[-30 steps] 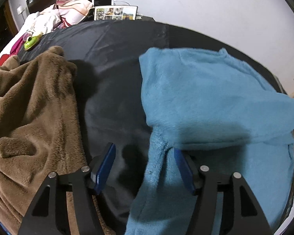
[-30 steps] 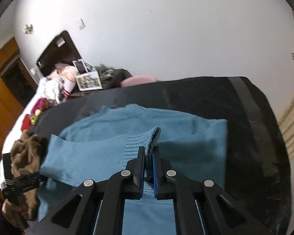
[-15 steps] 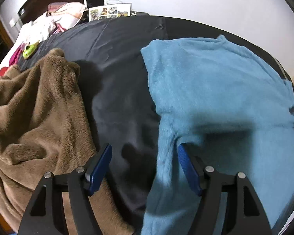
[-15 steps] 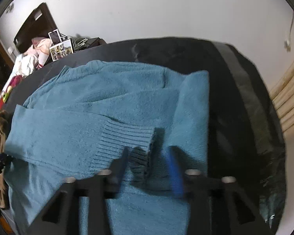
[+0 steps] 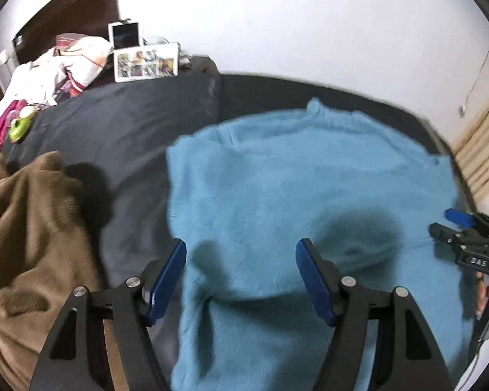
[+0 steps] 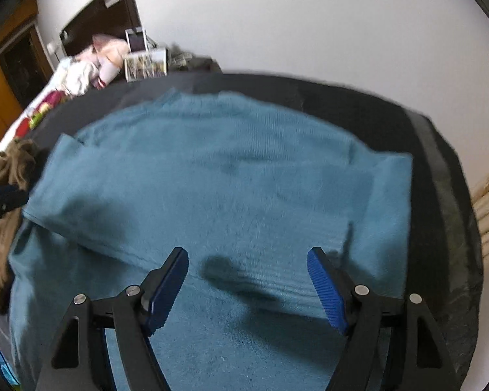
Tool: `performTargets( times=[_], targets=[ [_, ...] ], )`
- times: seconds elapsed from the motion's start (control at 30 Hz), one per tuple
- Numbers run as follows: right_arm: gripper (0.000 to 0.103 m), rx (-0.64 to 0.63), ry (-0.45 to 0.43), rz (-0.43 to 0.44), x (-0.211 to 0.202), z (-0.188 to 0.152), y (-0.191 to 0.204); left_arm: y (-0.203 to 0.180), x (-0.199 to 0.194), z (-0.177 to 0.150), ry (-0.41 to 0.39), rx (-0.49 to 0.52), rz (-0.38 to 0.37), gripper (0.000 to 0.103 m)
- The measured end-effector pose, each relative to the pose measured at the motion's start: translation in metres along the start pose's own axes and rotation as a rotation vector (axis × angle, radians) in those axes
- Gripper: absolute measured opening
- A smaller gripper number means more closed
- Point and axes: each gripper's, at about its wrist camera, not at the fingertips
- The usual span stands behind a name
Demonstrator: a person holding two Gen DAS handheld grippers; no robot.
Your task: Fold clothes
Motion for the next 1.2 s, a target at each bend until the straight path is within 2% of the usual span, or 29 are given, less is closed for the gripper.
performTargets(
  times=[0.1, 0.27, 0.4, 0.5, 0.6, 0.67, 1.0, 1.2],
  targets=[
    [0.078, 0.005, 0.009, 0.012, 0.009, -0.004, -0.007, 0.003, 0.022, 0.002, 0.03, 0.009, 0.033, 0.074],
    [0.084, -0.016, 0.0, 0.012, 0.014, -0.004, -0.009, 0.015, 0.026, 0.004, 0.041, -0.015, 0.022, 0.079],
    [0.086, -0.02, 0.001, 0.008, 0.015, 0.0, -0.007, 0.024, 0.029, 0.003, 0.063, -0.079, 0.0, 0.082],
    [0.086, -0.013, 0.018, 0.013, 0.009, -0.001, -0.008, 0.021, 0.019, -0.003, 0.06, -0.067, 0.016, 0.082],
    [0.086, -0.021, 0.003, -0.003, -0.012, -0.016, -0.005, 0.019, -0.002, -0.015, 0.053, -0.053, 0.005, 0.082],
    [0.086, -0.03, 0.0, 0.018, -0.025, -0.033, -0.003, 0.019, -0.019, -0.032, 0.054, -0.054, -0.002, 0.082],
    [0.086, -0.041, 0.079, 0.089, -0.086, -0.17, 0.015, 0.021, -0.08, -0.135, 0.119, -0.021, 0.011, 0.082],
    [0.086, -0.076, 0.094, 0.11, -0.11, -0.229, 0.035, 0.03, -0.103, -0.198, 0.166, -0.046, 0.035, 0.082]
  ],
)
Point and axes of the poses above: each gripper's, at about its wrist camera, not at the fingertips, and x roughly the way its jaws point, y to its left, z to its top, and after that the axes turned 8 degrees about -x, right-handed
